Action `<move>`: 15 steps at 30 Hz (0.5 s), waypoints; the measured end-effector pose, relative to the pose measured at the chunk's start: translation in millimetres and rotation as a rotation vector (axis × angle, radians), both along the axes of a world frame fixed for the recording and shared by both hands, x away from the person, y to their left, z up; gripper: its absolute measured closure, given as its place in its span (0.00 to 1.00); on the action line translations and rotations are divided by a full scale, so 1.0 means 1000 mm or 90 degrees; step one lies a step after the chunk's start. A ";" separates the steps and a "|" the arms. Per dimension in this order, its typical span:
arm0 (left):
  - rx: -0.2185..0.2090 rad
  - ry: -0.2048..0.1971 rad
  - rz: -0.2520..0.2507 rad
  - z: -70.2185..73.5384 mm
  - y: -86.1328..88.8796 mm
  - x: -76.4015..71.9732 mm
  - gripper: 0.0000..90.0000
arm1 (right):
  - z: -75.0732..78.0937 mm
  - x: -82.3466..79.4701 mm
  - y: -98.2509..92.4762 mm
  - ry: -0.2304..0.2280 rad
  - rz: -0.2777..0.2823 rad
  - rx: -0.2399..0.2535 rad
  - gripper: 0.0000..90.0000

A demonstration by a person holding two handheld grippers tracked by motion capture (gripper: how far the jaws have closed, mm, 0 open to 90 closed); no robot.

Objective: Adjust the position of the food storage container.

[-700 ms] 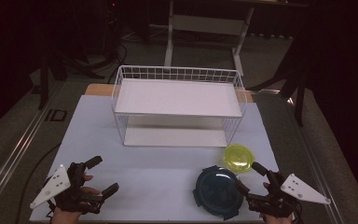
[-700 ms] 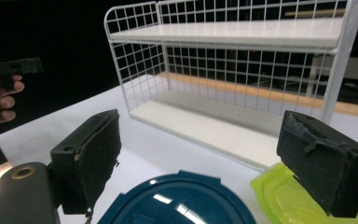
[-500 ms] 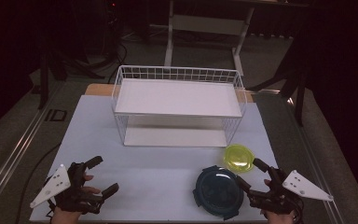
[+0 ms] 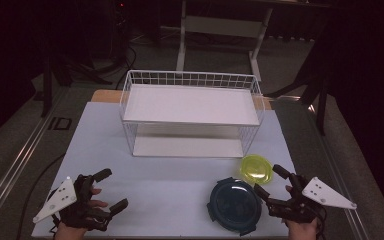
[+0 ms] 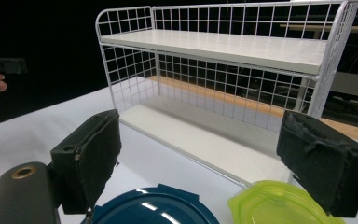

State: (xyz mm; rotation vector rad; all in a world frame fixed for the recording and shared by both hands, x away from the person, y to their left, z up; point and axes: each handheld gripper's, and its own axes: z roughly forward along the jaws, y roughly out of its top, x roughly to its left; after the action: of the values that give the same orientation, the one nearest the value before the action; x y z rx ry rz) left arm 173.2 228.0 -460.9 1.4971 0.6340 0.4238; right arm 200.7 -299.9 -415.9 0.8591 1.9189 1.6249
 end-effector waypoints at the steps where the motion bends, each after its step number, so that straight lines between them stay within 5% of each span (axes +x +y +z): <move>1: -0.001 0.000 -0.001 0.000 0.000 0.000 0.00 | 0.000 0.000 -0.001 0.001 0.006 -0.001 0.15; 10: 0.001 -0.007 -0.011 0.002 -0.003 -0.002 0.00 | 0.004 0.000 -0.006 0.015 0.054 -0.020 0.20; 11: 0.002 -0.007 -0.010 0.001 -0.002 -0.002 0.00 | 0.003 -0.002 -0.010 0.013 0.059 -0.048 0.34; 13: 0.000 -0.004 -0.010 0.001 -0.002 -0.001 0.00 | 0.002 -0.002 -0.012 0.015 0.061 -0.060 0.37; 15: 0.000 -0.005 -0.009 0.001 -0.002 -0.001 0.00 | -0.004 -0.002 -0.021 0.042 0.077 -0.055 0.50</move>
State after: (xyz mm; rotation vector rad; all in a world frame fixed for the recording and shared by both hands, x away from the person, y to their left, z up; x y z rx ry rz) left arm 172.2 226.1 -460.3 1.4979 0.6177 0.4181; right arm 198.8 -320.7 -420.0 0.7838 2.1071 1.5856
